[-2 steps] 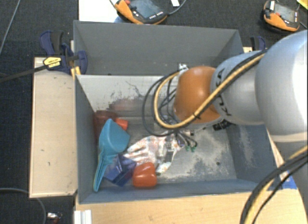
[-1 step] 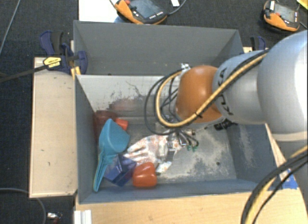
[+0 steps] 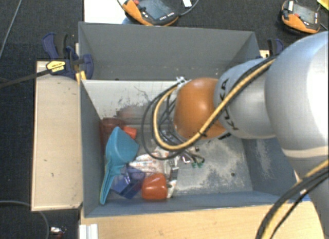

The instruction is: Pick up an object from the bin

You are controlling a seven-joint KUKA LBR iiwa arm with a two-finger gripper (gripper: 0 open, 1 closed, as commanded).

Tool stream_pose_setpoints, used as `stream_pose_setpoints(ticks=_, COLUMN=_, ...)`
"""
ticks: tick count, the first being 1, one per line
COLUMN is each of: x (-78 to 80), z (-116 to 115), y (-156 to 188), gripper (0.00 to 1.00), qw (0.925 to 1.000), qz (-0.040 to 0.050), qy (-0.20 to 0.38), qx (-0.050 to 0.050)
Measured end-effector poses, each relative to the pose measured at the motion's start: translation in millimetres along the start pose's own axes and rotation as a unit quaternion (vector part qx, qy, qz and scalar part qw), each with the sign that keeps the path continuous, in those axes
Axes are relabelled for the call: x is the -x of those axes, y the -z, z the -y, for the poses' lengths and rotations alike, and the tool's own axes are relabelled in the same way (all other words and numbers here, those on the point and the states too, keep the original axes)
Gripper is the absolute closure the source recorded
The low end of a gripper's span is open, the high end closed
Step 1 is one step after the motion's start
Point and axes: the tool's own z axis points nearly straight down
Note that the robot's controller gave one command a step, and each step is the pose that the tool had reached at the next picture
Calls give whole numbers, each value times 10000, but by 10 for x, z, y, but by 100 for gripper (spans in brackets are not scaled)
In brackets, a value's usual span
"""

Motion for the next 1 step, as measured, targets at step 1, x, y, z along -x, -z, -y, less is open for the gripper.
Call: stream_pose_setpoints(ticks=1, x=100, z=430, y=2, gripper=0, qw=9960, qz=22, qy=-889, qx=-27)
